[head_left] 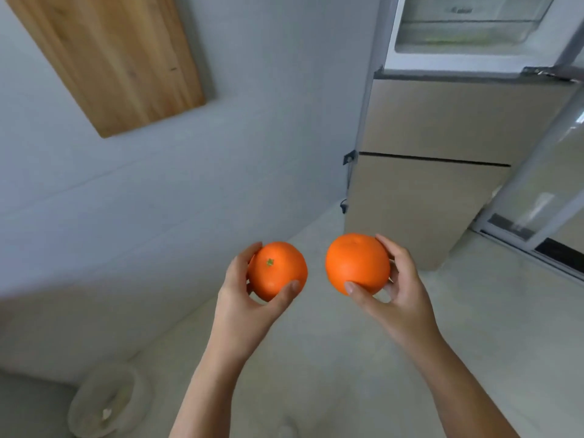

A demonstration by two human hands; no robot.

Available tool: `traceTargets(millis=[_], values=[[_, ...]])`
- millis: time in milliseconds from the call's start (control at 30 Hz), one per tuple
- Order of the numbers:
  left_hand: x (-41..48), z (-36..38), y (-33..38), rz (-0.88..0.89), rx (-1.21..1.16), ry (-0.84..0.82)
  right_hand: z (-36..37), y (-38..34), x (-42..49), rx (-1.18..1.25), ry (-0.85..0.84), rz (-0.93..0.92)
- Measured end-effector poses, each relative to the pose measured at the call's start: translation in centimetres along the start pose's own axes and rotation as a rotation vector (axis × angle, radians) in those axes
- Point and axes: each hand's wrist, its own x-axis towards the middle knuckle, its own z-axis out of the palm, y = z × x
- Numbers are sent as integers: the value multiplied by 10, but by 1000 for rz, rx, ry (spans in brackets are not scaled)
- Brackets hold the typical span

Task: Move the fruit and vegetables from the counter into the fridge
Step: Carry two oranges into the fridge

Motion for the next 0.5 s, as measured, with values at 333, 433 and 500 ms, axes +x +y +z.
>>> traceTargets(millis=[333,433,500], values=[[157,50,3,123,-79,-255,2,6,110,-196,162,-5],[180,83,9,152,-98,-362,-23,16,127,-235,275,31],[197,106,15,177,-106,-402,-40,23,143,-243,336,45]])
